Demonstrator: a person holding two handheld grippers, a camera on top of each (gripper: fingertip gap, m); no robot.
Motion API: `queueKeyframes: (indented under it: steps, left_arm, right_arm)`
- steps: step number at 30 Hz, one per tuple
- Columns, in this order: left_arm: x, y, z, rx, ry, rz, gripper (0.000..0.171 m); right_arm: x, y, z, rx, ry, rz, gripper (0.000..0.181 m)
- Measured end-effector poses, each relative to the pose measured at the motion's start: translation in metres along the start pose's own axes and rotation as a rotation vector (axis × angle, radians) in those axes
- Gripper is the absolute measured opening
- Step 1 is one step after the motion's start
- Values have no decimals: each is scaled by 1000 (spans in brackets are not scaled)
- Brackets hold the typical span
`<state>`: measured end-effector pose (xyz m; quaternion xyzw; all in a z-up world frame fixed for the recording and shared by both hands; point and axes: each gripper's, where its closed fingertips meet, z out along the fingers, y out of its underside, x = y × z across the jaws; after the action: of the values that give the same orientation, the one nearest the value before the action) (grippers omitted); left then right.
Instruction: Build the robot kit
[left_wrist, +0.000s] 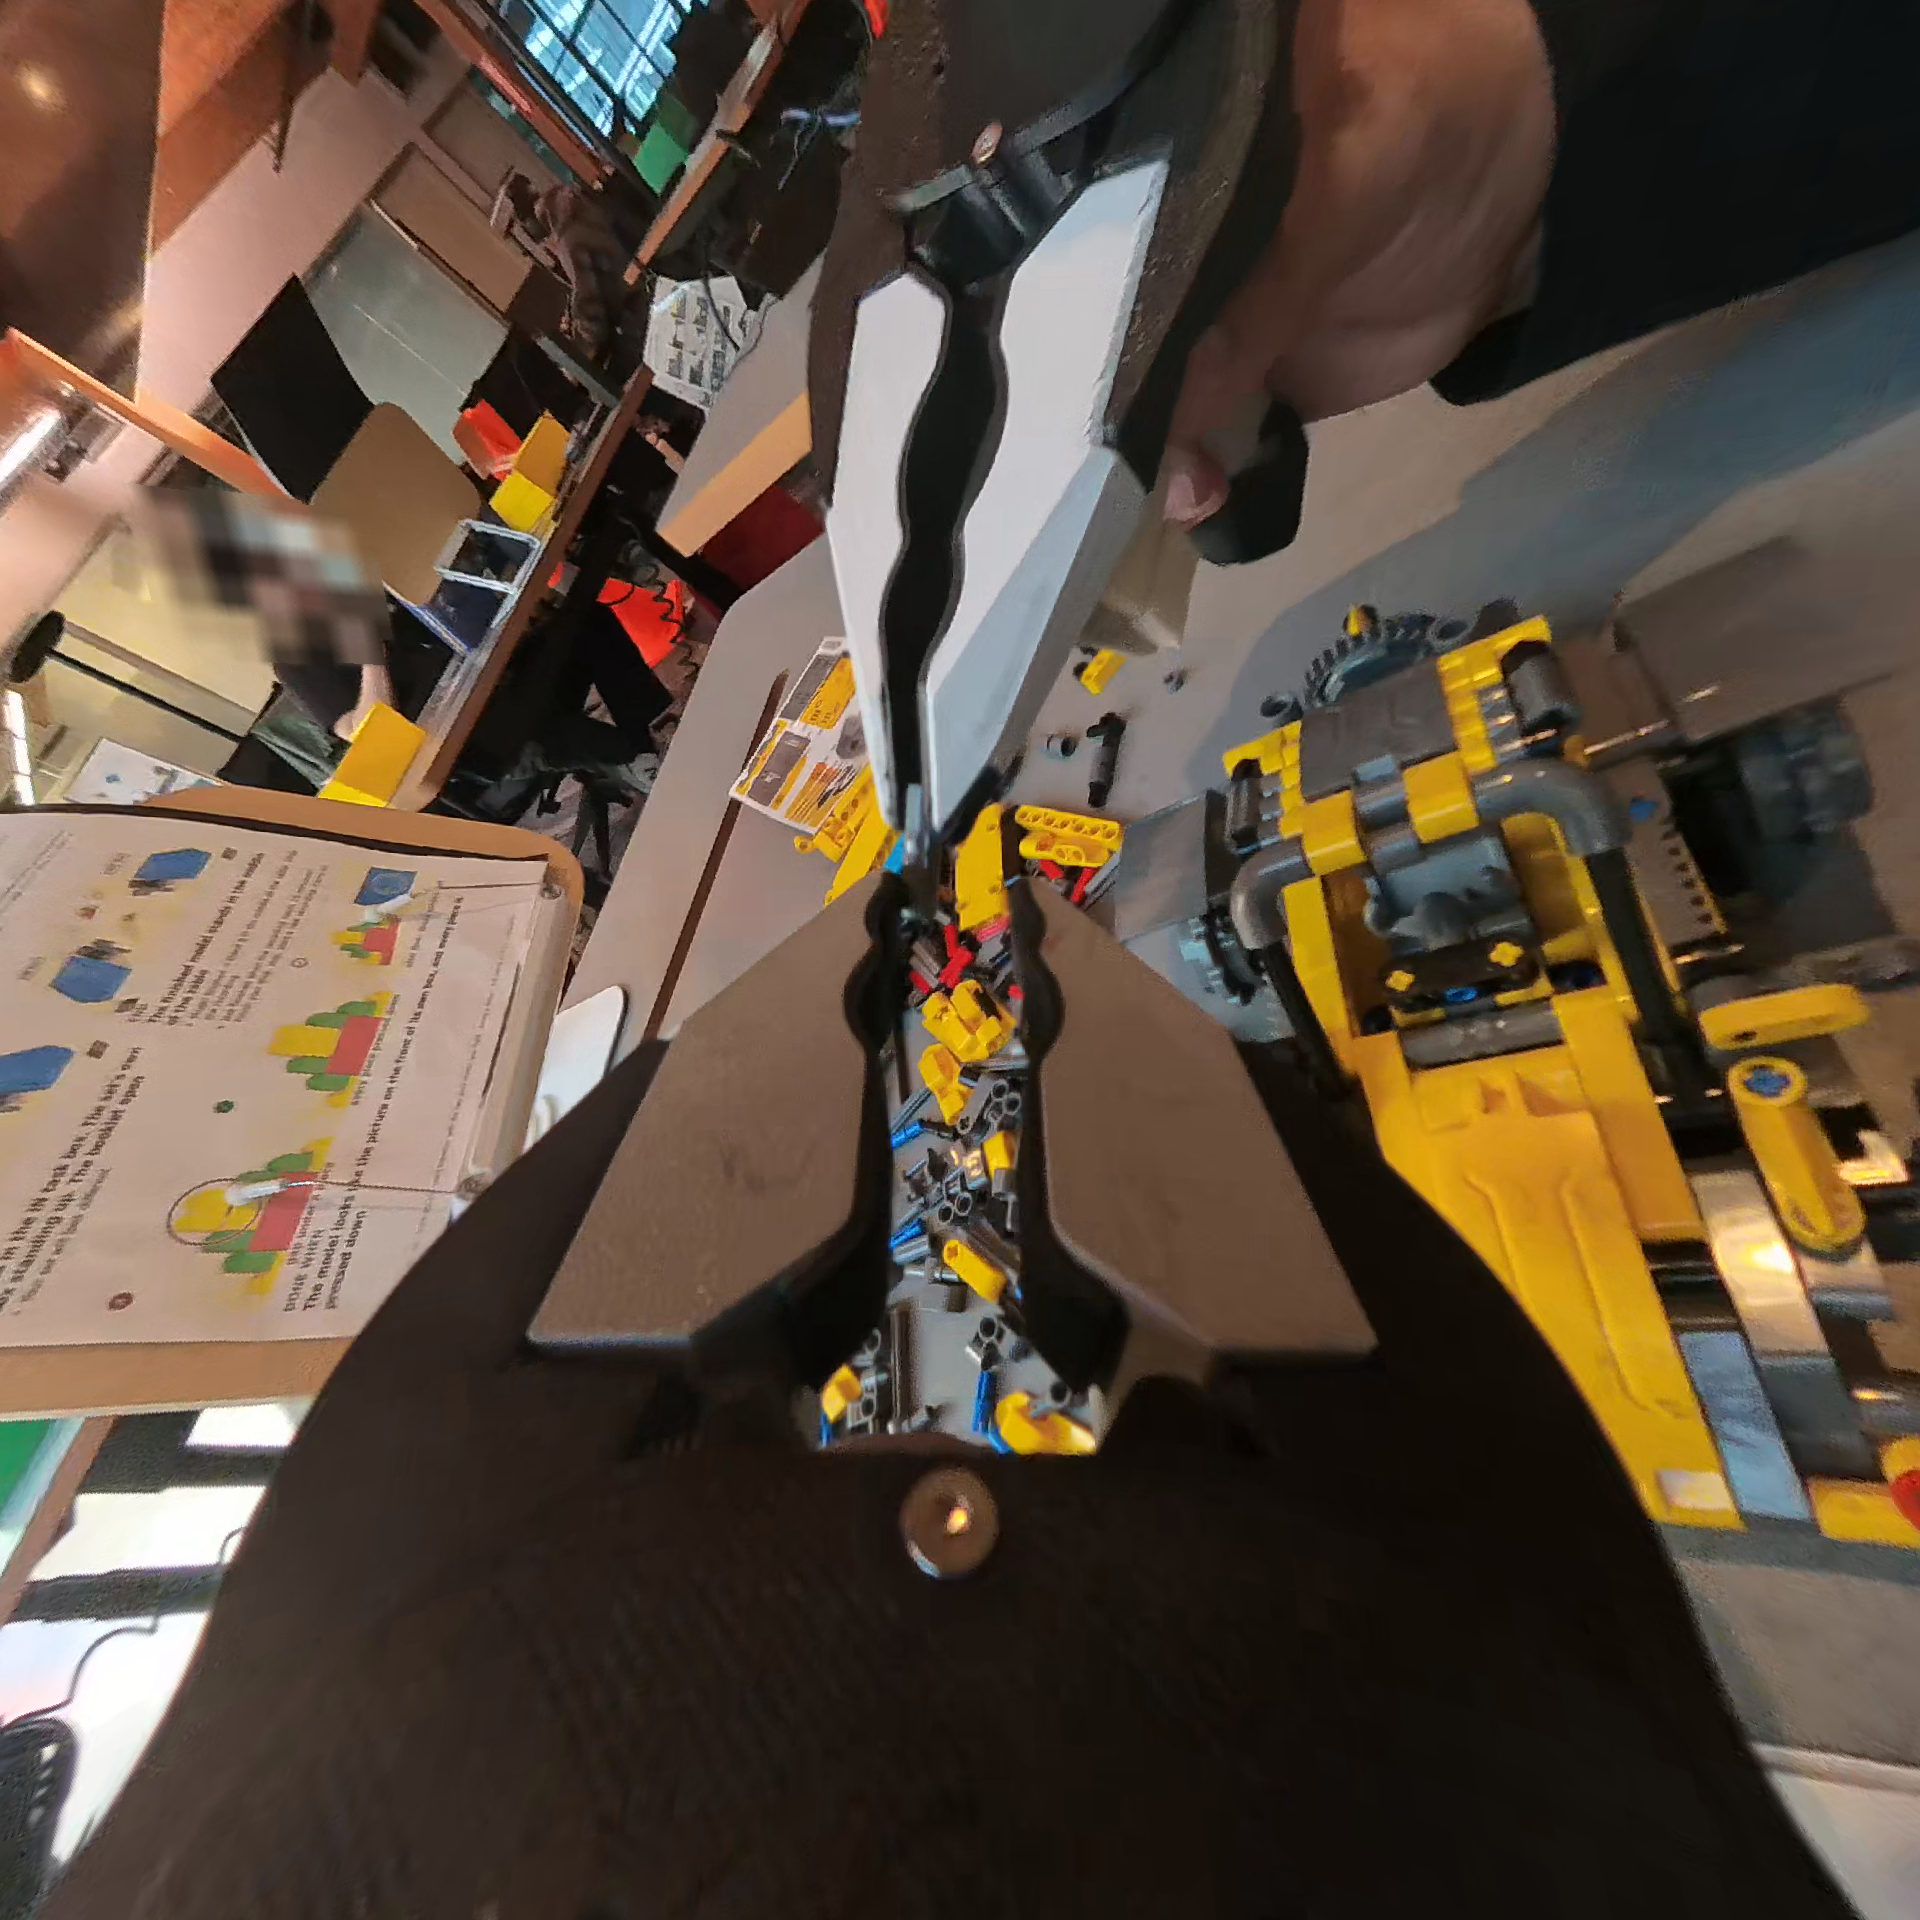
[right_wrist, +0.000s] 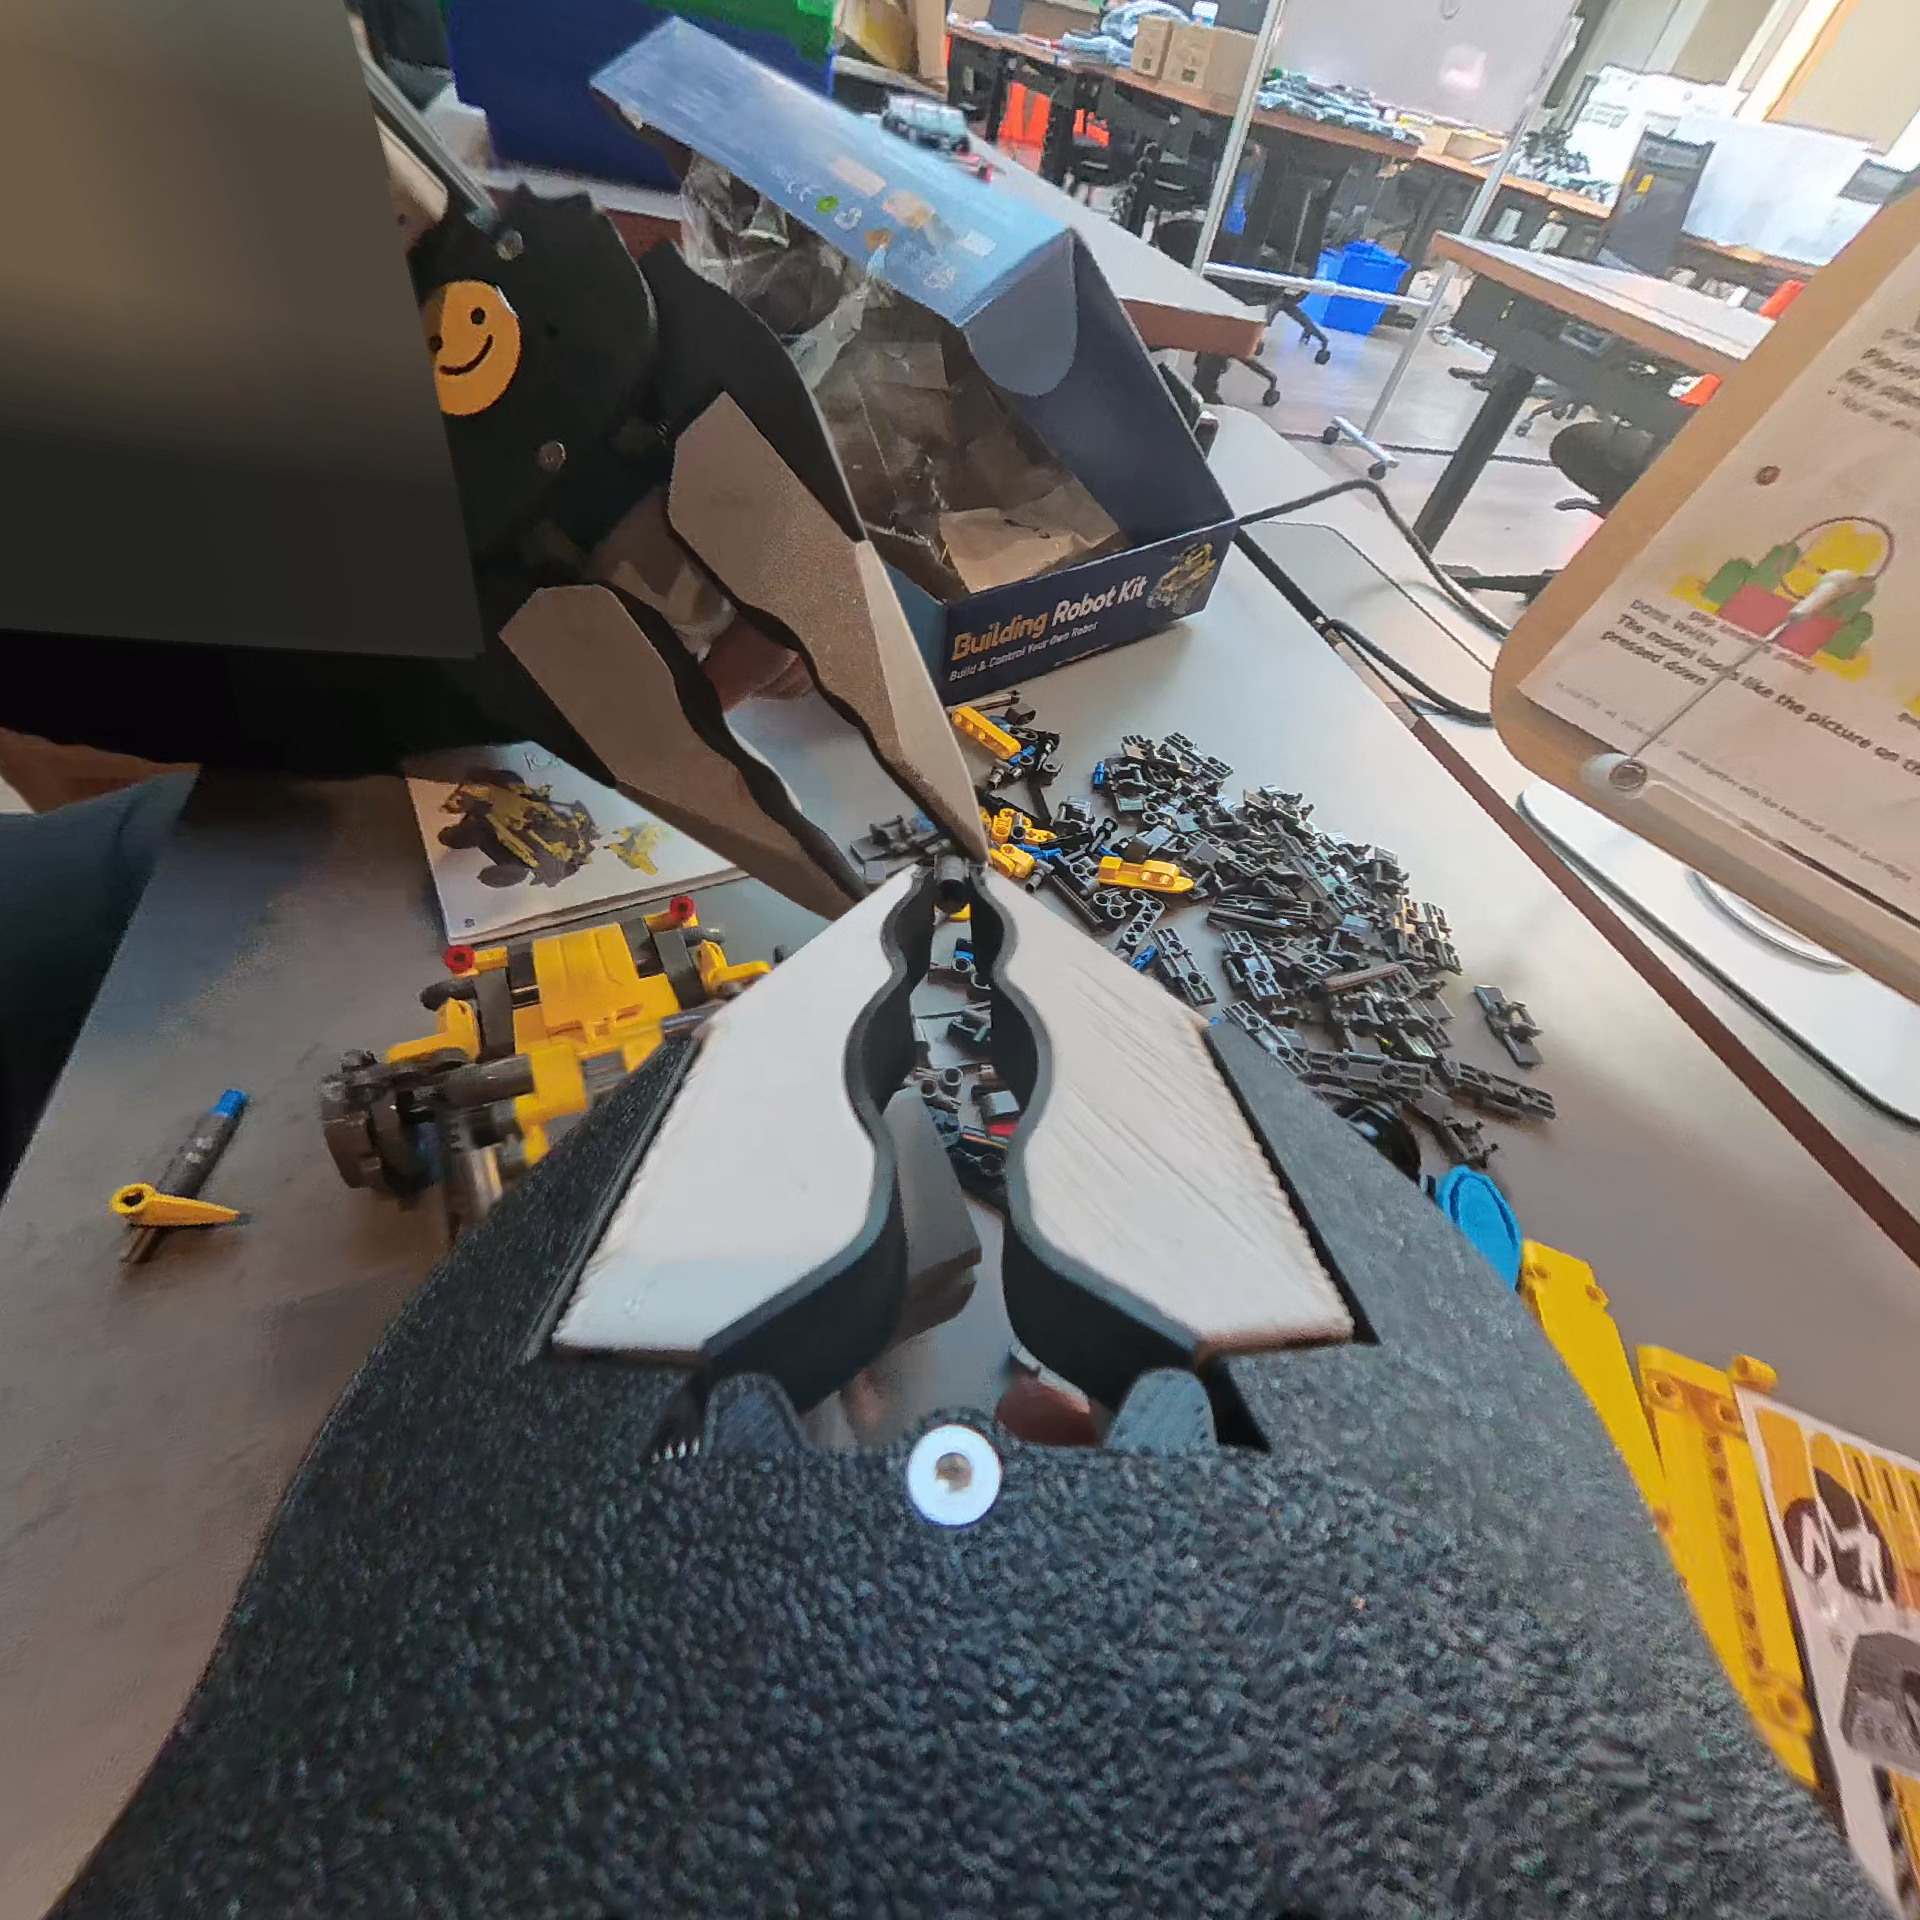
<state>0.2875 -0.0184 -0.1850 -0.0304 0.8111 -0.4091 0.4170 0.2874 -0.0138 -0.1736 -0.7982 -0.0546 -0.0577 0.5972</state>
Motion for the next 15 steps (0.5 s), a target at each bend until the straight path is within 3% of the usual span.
queueKeyframes:
  steps: [3,6,9,12,15]
  left_arm:
    - [0,-12,-7,49,13,-20,18]
    - [2,-34,-22,129,69,-69,12]
    - [29,-62,-51,128,245,-75,10]
    - [86,-64,-83,-50,448,-38,8]
    - [140,-40,-99,-209,510,-28,8]
  right_arm:
    - [-15,-13,-28,31,54,31,4]
    - [-57,-22,-64,41,63,53,4]
    - [-109,-5,-84,-25,45,108,3]
    - [-157,26,-84,-79,10,213,4]
    - [-183,60,-72,-157,9,275,4]
